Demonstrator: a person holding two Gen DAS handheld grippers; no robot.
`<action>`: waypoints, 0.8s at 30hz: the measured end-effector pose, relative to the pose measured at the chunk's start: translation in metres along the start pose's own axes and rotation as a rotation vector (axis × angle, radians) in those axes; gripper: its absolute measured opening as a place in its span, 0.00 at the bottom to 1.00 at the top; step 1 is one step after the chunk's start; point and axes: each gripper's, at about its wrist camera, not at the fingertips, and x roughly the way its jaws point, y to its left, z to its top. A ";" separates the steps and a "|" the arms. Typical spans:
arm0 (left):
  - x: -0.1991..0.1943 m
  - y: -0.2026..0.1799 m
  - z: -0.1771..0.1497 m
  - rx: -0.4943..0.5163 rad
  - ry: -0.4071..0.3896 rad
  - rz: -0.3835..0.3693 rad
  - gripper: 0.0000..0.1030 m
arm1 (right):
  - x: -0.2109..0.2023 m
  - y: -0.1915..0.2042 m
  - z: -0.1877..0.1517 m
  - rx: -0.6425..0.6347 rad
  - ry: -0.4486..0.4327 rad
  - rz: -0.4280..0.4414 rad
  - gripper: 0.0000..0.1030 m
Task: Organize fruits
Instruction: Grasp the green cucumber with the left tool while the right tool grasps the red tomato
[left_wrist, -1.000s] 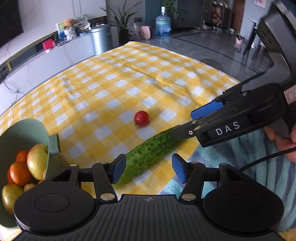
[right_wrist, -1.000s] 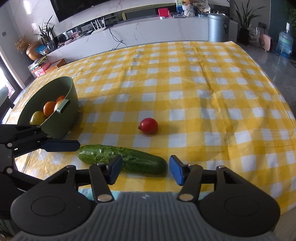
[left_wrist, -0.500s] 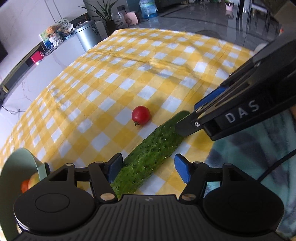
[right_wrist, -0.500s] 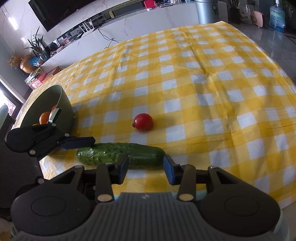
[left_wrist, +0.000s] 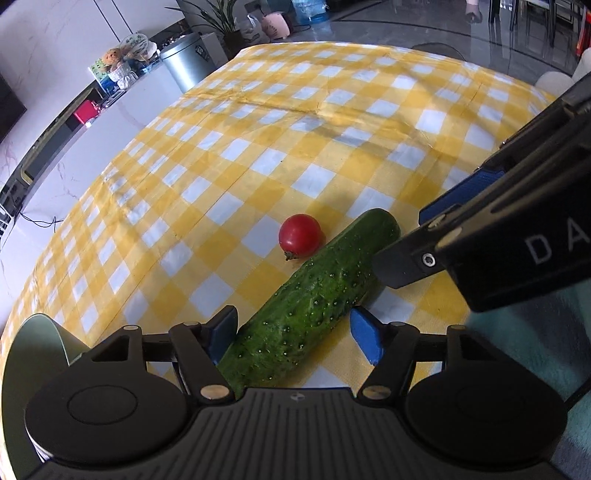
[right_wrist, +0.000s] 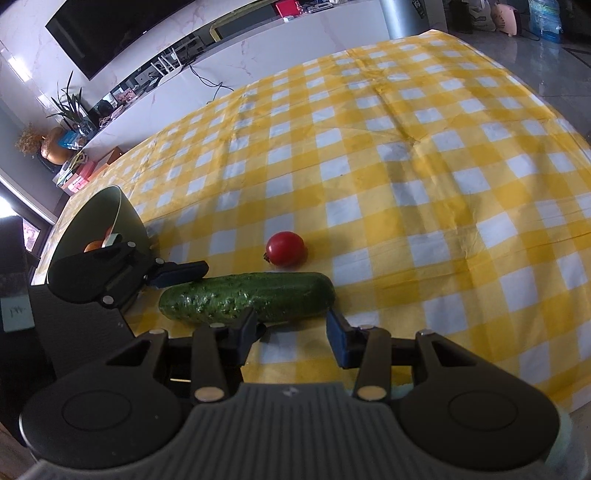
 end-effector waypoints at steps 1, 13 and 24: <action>-0.001 -0.001 0.000 0.004 -0.003 0.004 0.73 | 0.000 0.000 0.000 0.002 -0.001 -0.001 0.40; -0.019 0.007 -0.007 -0.082 0.014 -0.035 0.45 | -0.002 -0.003 0.001 0.025 -0.022 -0.018 0.40; -0.043 0.034 -0.033 -0.355 -0.016 -0.088 0.39 | -0.003 -0.001 0.000 0.014 -0.028 -0.029 0.40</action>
